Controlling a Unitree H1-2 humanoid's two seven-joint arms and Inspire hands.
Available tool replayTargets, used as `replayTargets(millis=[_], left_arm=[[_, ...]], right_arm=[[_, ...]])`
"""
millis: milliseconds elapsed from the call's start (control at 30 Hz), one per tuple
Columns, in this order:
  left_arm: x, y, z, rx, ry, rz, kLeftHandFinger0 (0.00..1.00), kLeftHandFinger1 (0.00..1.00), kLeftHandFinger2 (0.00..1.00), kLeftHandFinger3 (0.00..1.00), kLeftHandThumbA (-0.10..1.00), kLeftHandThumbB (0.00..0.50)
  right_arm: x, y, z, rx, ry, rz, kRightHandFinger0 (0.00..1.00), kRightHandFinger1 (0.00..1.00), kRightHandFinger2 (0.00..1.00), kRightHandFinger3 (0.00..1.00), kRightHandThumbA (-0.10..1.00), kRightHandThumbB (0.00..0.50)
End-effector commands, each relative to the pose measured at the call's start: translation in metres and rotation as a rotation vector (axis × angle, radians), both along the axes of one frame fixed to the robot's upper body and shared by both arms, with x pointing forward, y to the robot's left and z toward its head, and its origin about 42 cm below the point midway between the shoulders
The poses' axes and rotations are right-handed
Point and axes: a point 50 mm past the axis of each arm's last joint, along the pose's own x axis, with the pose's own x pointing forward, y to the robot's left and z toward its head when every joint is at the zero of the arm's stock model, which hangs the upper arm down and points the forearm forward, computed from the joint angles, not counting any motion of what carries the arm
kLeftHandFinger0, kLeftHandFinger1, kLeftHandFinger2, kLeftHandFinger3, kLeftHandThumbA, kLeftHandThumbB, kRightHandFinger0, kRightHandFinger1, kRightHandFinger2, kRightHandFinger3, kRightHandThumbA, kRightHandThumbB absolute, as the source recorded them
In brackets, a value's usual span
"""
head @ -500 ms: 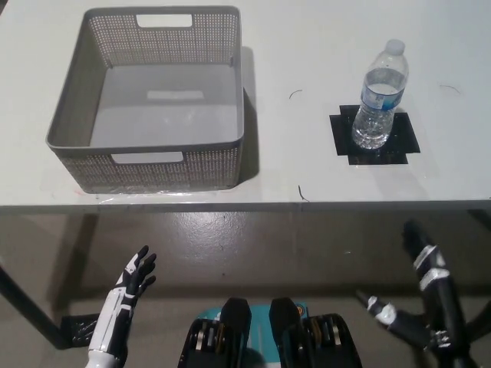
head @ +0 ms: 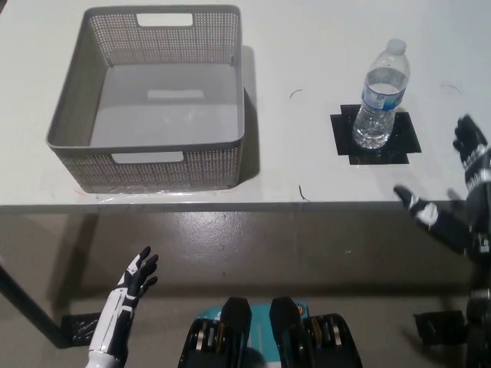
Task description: Use the right hand to pick up a water botttle and place it into a container on the left side
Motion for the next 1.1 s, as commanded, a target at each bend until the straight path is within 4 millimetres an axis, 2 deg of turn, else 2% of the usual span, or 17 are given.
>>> replayTargets(millis=[0,100,200,233,367,400,433,500,533,667,800,1067], left_arm=[[-0.001,-0.002,0.01,0.016,-0.062,-0.028,1.0,1.0,1.0,1.0,1.0,0.094],[-0.001,-0.003,0.01,0.022,-0.057,-0.032,1.0,1.0,1.0,1.0,1.0,0.088],[-0.002,-0.004,0.008,0.018,-0.054,-0.037,1.0,1.0,1.0,1.0,1.0,0.111],[-0.002,-0.005,0.007,0.023,-0.052,-0.04,1.0,1.0,1.0,1.0,1.0,0.111],[-0.002,-0.005,0.007,0.018,-0.052,-0.046,1.0,1.0,1.0,1.0,1.0,0.113],[-0.003,-0.005,0.006,0.019,-0.054,-0.046,1.0,1.0,1.0,1.0,1.0,0.107],[-0.003,-0.005,0.006,0.021,-0.054,-0.047,1.0,1.0,1.0,1.0,1.0,0.108],[-0.005,-0.005,0.005,0.038,-0.056,-0.047,1.0,1.0,1.0,1.0,1.0,0.114],[-0.005,-0.006,0.004,0.027,-0.05,-0.05,1.0,1.0,1.0,1.0,1.0,0.108],[-0.007,-0.007,0.005,0.027,-0.051,-0.055,1.0,1.0,1.0,1.0,1.0,0.099],[-0.008,-0.008,0.004,0.019,-0.055,-0.058,1.0,1.0,1.0,1.0,1.0,0.12],[-0.008,-0.006,0.003,0.009,-0.059,-0.073,1.0,1.0,1.0,1.0,1.0,0.136]], right_arm=[[0.028,-0.009,0.012,-0.003,0.115,-0.035,1.0,1.0,1.0,1.0,1.0,0.439],[0.045,-0.008,0.014,0.015,0.159,-0.039,1.0,1.0,1.0,1.0,1.0,0.442],[0.065,-0.007,0.012,0.021,0.216,-0.036,1.0,1.0,1.0,1.0,1.0,0.44],[0.076,-0.006,0.009,0.038,0.236,-0.029,1.0,1.0,1.0,1.0,1.0,0.439],[0.098,-0.004,0.005,0.048,0.275,-0.018,1.0,1.0,1.0,1.0,1.0,0.443],[0.106,-0.003,0.003,0.025,0.283,-0.026,1.0,1.0,1.0,1.0,1.0,0.416],[0.11,-0.003,0.001,0.013,0.295,-0.029,1.0,1.0,1.0,1.0,1.0,0.42],[0.119,-0.004,-0.003,0.001,0.325,-0.032,1.0,1.0,1.0,1.0,1.0,0.484],[0.123,-0.005,-0.005,-0.002,0.344,-0.033,1.0,1.0,1.0,1.0,1.0,0.493],[0.138,-0.006,-0.009,-0.019,0.38,-0.039,1.0,1.0,1.0,1.0,1.0,0.5],[0.148,-0.006,-0.01,-0.027,0.41,-0.035,1.0,1.0,1.0,1.0,1.0,0.5],[0.158,-0.006,-0.009,-0.051,0.451,-0.019,1.0,1.0,1.0,1.0,1.0,0.5]])
